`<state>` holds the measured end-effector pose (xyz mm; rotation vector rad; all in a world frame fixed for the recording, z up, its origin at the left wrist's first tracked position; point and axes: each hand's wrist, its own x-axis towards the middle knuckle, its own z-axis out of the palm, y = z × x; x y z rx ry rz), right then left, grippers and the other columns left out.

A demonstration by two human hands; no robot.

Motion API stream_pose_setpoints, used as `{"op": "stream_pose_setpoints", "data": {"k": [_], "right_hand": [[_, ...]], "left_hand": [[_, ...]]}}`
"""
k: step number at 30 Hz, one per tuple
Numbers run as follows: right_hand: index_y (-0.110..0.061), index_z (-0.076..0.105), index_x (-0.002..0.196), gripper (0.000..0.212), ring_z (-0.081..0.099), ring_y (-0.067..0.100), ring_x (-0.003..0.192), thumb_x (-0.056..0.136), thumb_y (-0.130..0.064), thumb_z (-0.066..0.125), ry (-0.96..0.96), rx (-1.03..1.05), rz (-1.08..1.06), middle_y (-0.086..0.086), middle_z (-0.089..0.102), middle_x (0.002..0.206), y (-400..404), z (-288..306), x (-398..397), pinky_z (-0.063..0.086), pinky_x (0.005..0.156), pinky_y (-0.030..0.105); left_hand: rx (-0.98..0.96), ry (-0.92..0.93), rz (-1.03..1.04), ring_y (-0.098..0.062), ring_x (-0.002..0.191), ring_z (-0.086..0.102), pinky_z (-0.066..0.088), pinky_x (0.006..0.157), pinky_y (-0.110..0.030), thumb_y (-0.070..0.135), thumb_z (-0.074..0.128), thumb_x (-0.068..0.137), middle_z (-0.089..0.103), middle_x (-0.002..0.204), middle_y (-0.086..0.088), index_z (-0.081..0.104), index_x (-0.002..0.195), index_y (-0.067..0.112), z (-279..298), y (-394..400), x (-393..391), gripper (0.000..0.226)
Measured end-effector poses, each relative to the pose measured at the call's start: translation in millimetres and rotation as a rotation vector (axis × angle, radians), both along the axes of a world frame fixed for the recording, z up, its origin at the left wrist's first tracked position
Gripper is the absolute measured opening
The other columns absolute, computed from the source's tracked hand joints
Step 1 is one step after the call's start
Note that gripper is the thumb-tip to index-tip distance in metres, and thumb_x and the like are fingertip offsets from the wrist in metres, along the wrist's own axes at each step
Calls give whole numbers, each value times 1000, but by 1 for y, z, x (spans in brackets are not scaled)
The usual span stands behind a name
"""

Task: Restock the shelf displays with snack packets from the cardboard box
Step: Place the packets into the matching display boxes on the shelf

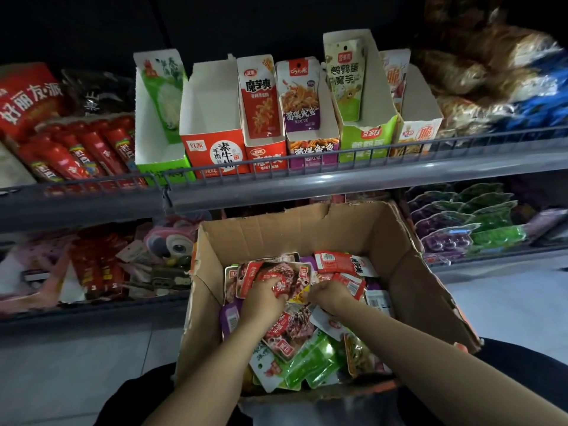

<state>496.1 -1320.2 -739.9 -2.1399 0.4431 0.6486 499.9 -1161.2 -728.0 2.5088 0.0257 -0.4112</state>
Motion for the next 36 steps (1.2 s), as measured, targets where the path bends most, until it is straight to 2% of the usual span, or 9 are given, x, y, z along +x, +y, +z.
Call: {"op": "stream_pose_setpoints", "data": {"k": [1, 3, 8, 11, 15, 20, 25, 32, 36], "right_hand": [[-22, 62, 87, 3, 58, 11, 80, 89, -20, 62, 15, 39, -85, -2, 60, 89, 2, 3, -2, 43, 69, 21], [-17, 56, 120, 30, 57, 21, 109, 92, -7, 54, 42, 58, -138, 5, 59, 116, 6, 8, -3, 43, 75, 20], [-22, 47, 77, 21, 49, 13, 62, 90, -5, 50, -209, 17, -162, 3, 56, 79, -3, 20, -2, 40, 54, 23], [-24, 48, 83, 22, 54, 21, 64, 92, -5, 44, -318, 67, -187, 3, 62, 76, -9, 39, 3, 43, 55, 28], [-23, 55, 86, 13, 60, 19, 82, 94, -11, 52, -496, 30, -135, -2, 64, 85, -16, 79, 11, 47, 72, 31], [-22, 63, 84, 11, 62, 16, 86, 92, -15, 58, -605, 88, -122, -4, 65, 86, -19, 136, 27, 49, 77, 29], [-15, 66, 85, 11, 59, 9, 62, 86, -25, 67, -627, 314, -264, -3, 67, 72, -14, 195, 44, 44, 52, 19], [-14, 64, 77, 12, 57, 10, 64, 86, -21, 67, -572, 445, -199, -1, 67, 73, 5, 240, 83, 43, 50, 18], [-13, 62, 78, 13, 52, 7, 58, 89, -20, 63, -692, 339, -150, -5, 63, 68, 17, 263, 107, 41, 52, 17]], "left_hand": [[2, -17, -1, -11, 80, 65, 51, 71, -24, 27, 60, 91, 58, 131, -1, 49, 137, 19, 1, 0, 0, 48], [-15, -36, 16, 1, 56, 51, 42, 55, -16, 25, 59, 92, 64, 123, 2, 51, 135, 21, 1, 0, 1, 44], [-144, -57, 108, -12, 84, 63, 49, 65, -17, 25, 60, 92, 62, 122, 1, 54, 130, 20, 11, -3, 3, 39], [-128, -137, 160, -20, 120, 49, 41, 98, -30, 30, 62, 90, 48, 135, -2, 50, 132, 20, 22, -3, 8, 45], [-138, -191, 137, -23, 134, 31, 29, 109, -37, 37, 60, 90, 40, 143, -2, 41, 141, 20, 41, 4, 22, 58], [-395, -119, 104, -20, 95, 62, 47, 72, -22, 29, 63, 89, 65, 95, 3, 63, 96, 16, 79, 12, 37, 14], [-489, -312, 123, -9, 79, 60, 47, 69, -24, 27, 65, 88, 63, 80, 13, 59, 74, 27, 132, 25, 47, 15], [-767, -470, 240, -14, 82, 66, 53, 72, -31, 24, 66, 87, 69, 84, 4, 64, 78, 19, 170, 34, 71, 10], [-593, -745, 225, -10, 91, 61, 49, 80, -29, 30, 60, 90, 63, 94, 10, 67, 96, 18, 175, 37, 86, 15]]}}
